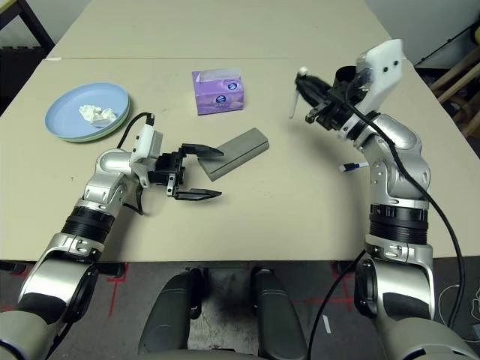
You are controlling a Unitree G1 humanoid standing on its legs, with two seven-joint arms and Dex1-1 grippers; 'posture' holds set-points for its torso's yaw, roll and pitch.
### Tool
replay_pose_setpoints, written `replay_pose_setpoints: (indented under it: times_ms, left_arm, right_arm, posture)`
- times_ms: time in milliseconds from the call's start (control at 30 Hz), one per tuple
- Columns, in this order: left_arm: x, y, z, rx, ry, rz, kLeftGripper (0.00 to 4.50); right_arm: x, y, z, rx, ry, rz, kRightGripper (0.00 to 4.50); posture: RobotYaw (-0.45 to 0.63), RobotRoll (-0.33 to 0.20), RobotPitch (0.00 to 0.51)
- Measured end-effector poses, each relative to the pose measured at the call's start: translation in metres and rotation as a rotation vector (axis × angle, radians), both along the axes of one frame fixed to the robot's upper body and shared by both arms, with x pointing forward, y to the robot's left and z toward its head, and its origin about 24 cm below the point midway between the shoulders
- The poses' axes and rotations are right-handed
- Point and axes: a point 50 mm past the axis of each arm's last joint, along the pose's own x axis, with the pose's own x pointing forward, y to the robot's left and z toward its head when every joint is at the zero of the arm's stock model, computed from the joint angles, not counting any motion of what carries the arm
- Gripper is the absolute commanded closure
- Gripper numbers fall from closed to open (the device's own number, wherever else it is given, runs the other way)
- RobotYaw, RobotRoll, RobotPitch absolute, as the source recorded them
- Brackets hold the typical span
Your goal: Organize and tidy the items on the table.
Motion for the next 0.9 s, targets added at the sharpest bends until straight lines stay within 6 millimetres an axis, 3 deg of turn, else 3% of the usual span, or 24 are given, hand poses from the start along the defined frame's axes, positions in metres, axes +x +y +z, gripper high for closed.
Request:
replay_pose_setpoints:
  times_ms: [200,367,567,867,900]
  left_arm:
    - [0.0,0.0,0.0,0.0,0.001,0.001,0.0]
    - [0.001,0.0,0.002,0.003,-0.003,0.001,0.0]
    - [0.014,0.001,0.034,-0.042,-0.054,0.07,0.0]
    - [0.021,0.002,0.033,-0.08,0.024,0.171,0.0]
    - [0.021,0.002,0.033,-0.083,0.028,0.184,0.0]
  right_arm:
    - [0.005,-0.018,0.022,0.156,-0.129,-0.218,4.18]
    - [0.008,-0.022,0.016,0.194,-0.112,-0.27,4.18]
    - [0.01,-0.021,0.015,0.197,-0.105,-0.294,4.18]
    - [0.013,-0.031,0.005,0.197,-0.023,-0.362,4.18]
    - [0.013,-0.031,0.003,0.195,-0.006,-0.363,3.83]
  posture:
    - [0.08,0.0,0.189]
    - [0.08,0.0,0.187]
    - [0.08,0.0,0.186]
    - [0.08,0.0,0.187]
    - [0.08,0.0,0.187]
